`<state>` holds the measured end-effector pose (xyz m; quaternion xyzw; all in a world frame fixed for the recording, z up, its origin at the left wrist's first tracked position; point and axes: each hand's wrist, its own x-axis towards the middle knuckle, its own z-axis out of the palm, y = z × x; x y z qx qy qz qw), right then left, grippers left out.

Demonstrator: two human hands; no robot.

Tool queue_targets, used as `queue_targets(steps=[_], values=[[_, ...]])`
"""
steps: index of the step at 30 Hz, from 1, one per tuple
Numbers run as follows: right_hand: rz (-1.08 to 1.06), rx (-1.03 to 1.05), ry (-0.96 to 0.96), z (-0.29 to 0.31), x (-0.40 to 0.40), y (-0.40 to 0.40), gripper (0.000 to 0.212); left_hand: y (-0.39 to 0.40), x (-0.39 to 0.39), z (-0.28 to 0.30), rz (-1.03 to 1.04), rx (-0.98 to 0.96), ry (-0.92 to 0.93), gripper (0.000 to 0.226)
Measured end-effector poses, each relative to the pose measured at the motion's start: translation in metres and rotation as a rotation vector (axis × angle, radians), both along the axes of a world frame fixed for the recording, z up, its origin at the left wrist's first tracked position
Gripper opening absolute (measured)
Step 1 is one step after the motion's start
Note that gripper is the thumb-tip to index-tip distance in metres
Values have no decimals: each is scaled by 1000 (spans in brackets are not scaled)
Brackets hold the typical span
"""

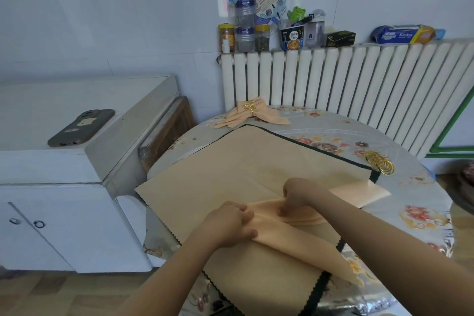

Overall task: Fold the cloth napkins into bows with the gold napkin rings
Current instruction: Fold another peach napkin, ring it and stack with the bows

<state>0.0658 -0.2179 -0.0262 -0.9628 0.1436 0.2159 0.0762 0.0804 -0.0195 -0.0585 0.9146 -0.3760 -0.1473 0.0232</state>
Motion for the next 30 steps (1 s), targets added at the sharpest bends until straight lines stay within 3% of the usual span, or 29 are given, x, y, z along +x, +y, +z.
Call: queue_targets(steps=[5,9,12,16,20,23,27,29,30], values=[[-10,22,-49,4,0,12,51,-1,1,3,-8,6,-5,53],[-55,152,-89,8,-4,13,30,-1,2,3,-32,-15,-5,50],[-345,602,-91,5,-8,12,25,1,8,-1,78,-125,98,44],[-612,1176,-45,-3,-20,17,24,0,24,8,357,-276,401,42],[-648,1418,-18,-10,-31,20,36,-1,25,27,252,-270,499,60],[-608,1477,-35,-11,-38,24,34,-3,30,36,197,-134,458,62],[-588,1458,-119,-12,-41,28,19,-1,32,31,-39,32,251,39],[-496,1269,-232,-17,-41,31,7,0,28,20,-53,-50,167,33],[-374,1021,-313,-22,-40,32,13,0,26,15,-38,-102,136,33]])
